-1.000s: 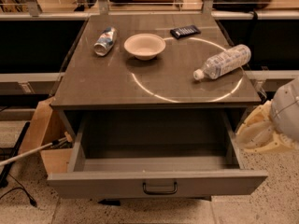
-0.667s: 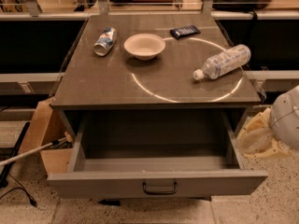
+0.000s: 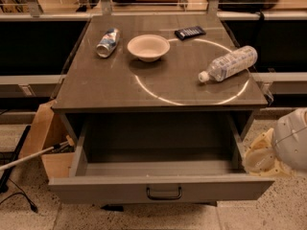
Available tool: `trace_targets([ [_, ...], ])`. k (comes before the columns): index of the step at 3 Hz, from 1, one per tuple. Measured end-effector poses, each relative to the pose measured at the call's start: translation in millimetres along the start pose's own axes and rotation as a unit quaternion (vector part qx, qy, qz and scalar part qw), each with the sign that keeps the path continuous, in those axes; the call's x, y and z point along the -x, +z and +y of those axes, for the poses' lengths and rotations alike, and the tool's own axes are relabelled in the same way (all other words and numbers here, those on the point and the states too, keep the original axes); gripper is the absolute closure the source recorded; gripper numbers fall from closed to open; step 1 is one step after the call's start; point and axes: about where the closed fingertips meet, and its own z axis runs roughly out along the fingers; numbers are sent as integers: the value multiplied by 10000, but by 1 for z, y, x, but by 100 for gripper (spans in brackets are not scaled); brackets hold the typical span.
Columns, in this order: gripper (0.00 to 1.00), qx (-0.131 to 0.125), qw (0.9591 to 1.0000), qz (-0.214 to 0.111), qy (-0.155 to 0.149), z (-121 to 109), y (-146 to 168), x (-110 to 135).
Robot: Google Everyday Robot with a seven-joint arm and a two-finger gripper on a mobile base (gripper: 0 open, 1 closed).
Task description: Close top drawer
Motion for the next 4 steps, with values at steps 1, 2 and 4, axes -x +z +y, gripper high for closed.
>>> trace_targets([
  [1,100,206,9997,-90,-55,7,14,-5],
  [2,100,557,9973,-408,-239,14,33,-9],
  [4,100,573,9966,-534,-268,23,45,-8],
])
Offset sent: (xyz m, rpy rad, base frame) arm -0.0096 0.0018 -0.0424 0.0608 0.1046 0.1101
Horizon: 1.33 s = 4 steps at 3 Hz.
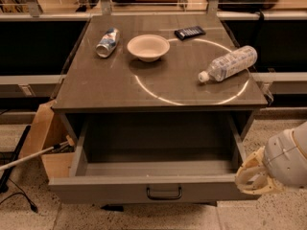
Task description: Close top drawer
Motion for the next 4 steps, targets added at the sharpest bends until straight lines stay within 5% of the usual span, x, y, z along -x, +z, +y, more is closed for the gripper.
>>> trace_targets([
  [2,100,166,9995,-252,-52,18,42,-6],
  [4,100,84,9958,-910,4,21,91,-22],
])
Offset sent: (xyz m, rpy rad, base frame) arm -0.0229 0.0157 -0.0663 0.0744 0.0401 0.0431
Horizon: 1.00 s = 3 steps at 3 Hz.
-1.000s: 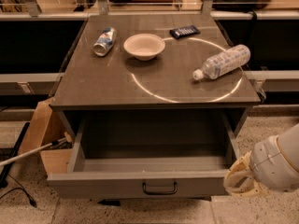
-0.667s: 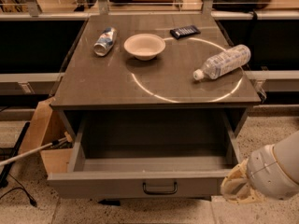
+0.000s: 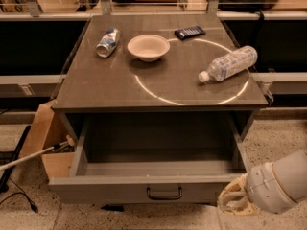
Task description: Close top drawer
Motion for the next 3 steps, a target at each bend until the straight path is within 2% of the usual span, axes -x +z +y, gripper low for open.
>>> trace_targets([
  [1,100,-17,9988,-479,105,-3,15,-11],
  [2,100,-27,9969,-766,161,-7,25,-17],
  [3,100,-101,9970,-748,182,-16,31,-19],
])
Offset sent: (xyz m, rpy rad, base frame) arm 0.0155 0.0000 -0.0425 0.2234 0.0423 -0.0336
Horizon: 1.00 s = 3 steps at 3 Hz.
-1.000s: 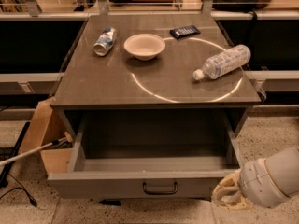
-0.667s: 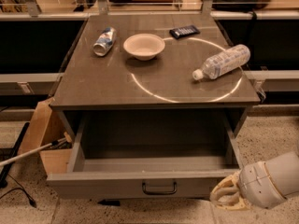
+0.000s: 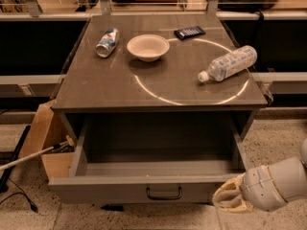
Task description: Close top drawer
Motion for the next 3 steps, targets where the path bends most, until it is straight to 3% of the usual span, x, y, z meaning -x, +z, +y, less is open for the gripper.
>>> trace_targets([
  [2,100,-104,9999,124,18,-12,4,-2],
  [3,100,-451,9981,404,110,-27,2,-5],
])
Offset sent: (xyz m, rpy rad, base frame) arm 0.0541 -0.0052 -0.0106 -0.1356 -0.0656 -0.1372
